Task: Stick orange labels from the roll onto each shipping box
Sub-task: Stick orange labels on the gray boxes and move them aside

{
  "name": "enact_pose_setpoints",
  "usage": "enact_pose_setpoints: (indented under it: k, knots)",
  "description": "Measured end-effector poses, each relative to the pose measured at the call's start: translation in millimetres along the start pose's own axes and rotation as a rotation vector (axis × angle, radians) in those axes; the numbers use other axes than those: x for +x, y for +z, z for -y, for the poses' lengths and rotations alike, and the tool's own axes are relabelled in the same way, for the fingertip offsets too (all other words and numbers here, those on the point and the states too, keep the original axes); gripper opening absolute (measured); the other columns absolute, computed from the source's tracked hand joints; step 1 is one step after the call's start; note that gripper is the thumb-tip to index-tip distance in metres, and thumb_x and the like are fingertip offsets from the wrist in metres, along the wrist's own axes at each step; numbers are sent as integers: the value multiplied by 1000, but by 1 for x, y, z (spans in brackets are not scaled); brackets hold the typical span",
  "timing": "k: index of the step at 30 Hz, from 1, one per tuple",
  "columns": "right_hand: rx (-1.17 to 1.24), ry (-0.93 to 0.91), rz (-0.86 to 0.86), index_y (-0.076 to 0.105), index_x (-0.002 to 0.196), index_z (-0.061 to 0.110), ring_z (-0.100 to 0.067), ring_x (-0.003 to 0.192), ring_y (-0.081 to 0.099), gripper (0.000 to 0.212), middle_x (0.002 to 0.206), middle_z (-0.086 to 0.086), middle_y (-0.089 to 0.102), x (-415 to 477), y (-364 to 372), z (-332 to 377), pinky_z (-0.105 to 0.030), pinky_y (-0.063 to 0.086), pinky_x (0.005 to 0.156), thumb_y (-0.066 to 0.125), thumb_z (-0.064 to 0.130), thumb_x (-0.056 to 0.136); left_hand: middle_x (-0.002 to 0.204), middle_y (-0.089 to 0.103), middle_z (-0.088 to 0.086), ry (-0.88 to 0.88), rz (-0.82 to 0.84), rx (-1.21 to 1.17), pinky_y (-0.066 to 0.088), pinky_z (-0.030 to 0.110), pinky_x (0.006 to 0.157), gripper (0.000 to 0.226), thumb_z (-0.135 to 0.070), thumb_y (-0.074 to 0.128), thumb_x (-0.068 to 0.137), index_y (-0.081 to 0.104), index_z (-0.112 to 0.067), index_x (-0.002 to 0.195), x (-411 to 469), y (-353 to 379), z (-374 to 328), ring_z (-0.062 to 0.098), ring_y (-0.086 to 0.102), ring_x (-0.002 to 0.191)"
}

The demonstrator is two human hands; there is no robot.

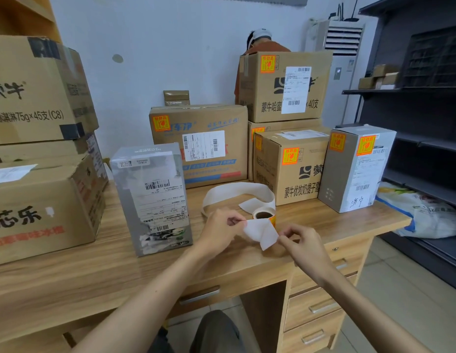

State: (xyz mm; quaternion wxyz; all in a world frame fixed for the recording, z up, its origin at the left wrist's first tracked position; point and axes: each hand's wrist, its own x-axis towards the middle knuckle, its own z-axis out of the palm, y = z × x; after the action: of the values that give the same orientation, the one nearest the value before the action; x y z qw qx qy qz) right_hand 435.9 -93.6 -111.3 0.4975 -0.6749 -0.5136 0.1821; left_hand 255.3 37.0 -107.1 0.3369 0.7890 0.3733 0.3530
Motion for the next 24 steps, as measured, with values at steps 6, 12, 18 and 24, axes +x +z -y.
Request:
enact_pose_setpoints:
  k: [6, 12, 18, 24]
  knots:
    - [81, -9, -64, 59, 64, 19, -8, 55, 44, 22, 65, -1, 58, -4, -15, 1, -31, 38, 56, 61, 9, 83, 95, 70, -3, -14, -25, 6, 61, 31, 59, 11, -19, 69, 95, 80, -18, 96, -2, -1, -5, 15, 64, 83]
    - [53, -107, -125, 58, 70, 17, -11, 58, 46, 16, 66, 2, 59, -4, -18, 17, -37, 41, 58, 65, 15, 83, 118, 62, -1, -6, -22, 10, 56, 21, 55, 32, -26, 64, 99, 68, -23, 131, -12, -15, -21, 12, 63, 73]
    - [-199, -341, -204, 54, 73, 25, -10, 67, 52, 15, 72, 11, 57, -7, 0, 44, -31, 42, 57, 65, 27, 84, 74, 56, -7, 0, -64, -43, 45, 33, 49, 26, -37, 66, 97, 78, -14, 95, -25, -32, -61, 9, 49, 58]
    - [-459, -628, -270, 51, 78, 24, -13, 58, 52, 15, 77, 10, 51, -11, 29, 74, -34, 41, 45, 50, 37, 86, 49, 54, -25, -19, -124, -80, 33, 22, 37, 29, -42, 68, 95, 79, -16, 88, -46, -60, -89, 2, 47, 36]
